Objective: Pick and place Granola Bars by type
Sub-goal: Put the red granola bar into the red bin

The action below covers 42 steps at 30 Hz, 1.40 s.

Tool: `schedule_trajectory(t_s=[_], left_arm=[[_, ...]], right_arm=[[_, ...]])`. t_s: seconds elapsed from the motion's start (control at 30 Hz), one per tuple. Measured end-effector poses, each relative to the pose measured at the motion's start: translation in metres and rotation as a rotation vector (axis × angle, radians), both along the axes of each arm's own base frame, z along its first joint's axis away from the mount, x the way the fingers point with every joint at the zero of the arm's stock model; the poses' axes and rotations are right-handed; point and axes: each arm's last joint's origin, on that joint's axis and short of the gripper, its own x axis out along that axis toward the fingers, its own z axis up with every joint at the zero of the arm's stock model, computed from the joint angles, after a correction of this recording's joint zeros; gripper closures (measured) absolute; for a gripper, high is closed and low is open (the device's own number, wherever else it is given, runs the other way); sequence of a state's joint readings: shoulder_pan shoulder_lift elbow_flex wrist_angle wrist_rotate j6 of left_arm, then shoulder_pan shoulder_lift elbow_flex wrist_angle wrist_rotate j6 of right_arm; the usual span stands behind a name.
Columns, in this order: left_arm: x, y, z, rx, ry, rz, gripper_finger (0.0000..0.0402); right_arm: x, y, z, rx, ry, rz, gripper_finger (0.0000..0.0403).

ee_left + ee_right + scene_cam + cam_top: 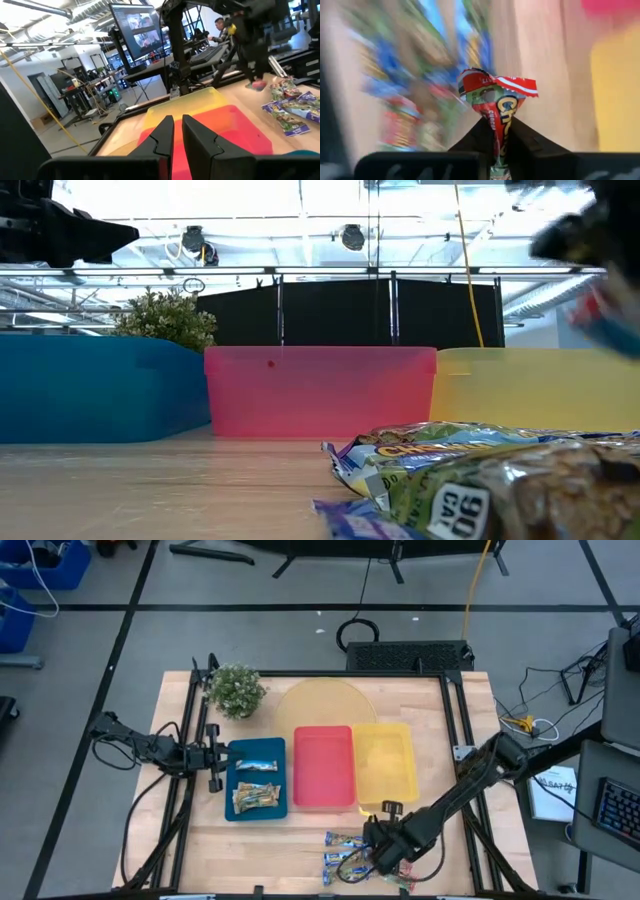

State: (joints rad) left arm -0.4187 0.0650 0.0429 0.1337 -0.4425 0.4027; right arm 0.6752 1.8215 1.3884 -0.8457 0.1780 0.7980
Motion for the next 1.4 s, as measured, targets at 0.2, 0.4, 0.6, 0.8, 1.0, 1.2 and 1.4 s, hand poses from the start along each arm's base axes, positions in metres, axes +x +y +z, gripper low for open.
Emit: schedule_trajectory(t_s=[0.2, 0.4, 0.6, 0.8, 1.0, 1.2, 1.4], left_arm=[[0.0, 0.0, 0.0, -0.019, 0.001, -0.002, 0.0355], [0.0, 0.0, 0.0, -0.038, 0.002, -0.002, 0.0355], [0.0, 0.0, -0.001, -0.037, 0.007, -0.001, 0.0355], [0.0, 0.0, -0.005, -0.022, 0.045, 0.0, 0.0355], [0.0, 0.0, -0.006, -0.015, 0.059, 0.0, 0.0355], [0.0, 0.0, -0.006, -0.015, 0.058, 0.0, 0.0355], [0.0, 0.0, -0.006, -0.018, 0.057, 0.0, 0.0355]], right_arm=[[0.015, -0.027, 0.056, 0.069, -0.288, 0.07, 0.0378], [0.05, -0.097, 0.082, 0.005, -0.228, 0.05, 0.039], [0.091, -0.181, 0.093, -0.051, -0.162, 0.061, 0.0379], [0.124, -0.237, 0.078, -0.111, -0.211, 0.119, 0.0385], [0.155, -0.248, 0.032, -0.067, -0.217, 0.145, 0.0378], [0.166, -0.248, -0.014, -0.113, -0.092, 0.21, 0.0386], [0.17, -0.249, -0.028, -0.115, -0.079, 0.211, 0.0378]])
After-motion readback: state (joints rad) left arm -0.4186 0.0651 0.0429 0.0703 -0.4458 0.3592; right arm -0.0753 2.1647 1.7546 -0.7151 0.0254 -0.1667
